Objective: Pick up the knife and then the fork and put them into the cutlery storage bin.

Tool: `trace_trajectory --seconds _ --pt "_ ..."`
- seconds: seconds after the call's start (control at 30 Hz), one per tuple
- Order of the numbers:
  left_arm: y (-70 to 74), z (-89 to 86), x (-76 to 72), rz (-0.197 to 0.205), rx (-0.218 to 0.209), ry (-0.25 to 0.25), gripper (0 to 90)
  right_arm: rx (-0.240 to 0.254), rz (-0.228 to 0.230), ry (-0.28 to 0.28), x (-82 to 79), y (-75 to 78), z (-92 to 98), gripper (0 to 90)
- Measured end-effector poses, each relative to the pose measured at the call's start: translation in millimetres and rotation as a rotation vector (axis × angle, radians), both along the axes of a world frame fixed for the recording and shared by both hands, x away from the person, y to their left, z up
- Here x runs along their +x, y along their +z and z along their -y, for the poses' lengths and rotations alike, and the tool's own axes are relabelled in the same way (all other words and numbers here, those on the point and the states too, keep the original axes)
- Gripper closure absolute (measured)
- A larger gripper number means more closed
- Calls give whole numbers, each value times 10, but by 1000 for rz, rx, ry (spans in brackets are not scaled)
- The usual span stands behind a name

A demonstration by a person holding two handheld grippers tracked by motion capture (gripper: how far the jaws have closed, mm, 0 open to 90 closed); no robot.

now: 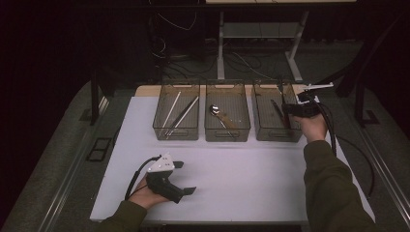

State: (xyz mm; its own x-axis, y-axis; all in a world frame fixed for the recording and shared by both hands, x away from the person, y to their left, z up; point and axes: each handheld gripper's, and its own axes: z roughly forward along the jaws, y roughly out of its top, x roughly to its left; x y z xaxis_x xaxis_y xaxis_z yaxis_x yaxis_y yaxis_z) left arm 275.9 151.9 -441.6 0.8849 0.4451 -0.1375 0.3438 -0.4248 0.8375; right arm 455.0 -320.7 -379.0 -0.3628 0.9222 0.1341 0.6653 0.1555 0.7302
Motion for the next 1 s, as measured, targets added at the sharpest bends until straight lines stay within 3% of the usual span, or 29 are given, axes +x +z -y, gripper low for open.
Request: trace_trajectory --seconds 0.3,0.47,0.53,0.7,1.0 --pt "0 0 4 3 1 -8 0 -58 -98 11 80 -120 -70 774" --pt "0 1 4 4 2 -9 0 -100 -176 20 118 -159 -124 767" --pt "0 1 3 4 3 -9 0 -129 -172 15 120 -167 -142 721" --pt "-2 5 3 3 4 -11 0 -113 -153 17 112 -154 -143 609" --pt "-8 -18 43 5 7 0 0 -49 -115 2 52 -63 -64 416"
